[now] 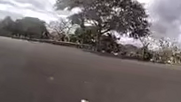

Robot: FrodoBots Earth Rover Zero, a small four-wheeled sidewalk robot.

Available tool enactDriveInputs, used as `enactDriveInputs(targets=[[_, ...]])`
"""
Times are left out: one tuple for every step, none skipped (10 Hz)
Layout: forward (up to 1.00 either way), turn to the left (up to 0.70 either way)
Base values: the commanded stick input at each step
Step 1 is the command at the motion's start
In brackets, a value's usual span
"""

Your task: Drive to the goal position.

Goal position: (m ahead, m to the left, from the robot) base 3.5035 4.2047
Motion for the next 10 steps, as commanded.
enactDriveInputs(targets=[[0.0, 0.7], [0.0, 0.7], [0.0, 0.7], [0.0, 0.7], [0.0, 0.7], [0.0, 0.7], [0.0, 0.7], [0.0, 0.7], [0.0, 0.7], [0.0, 0.7]])
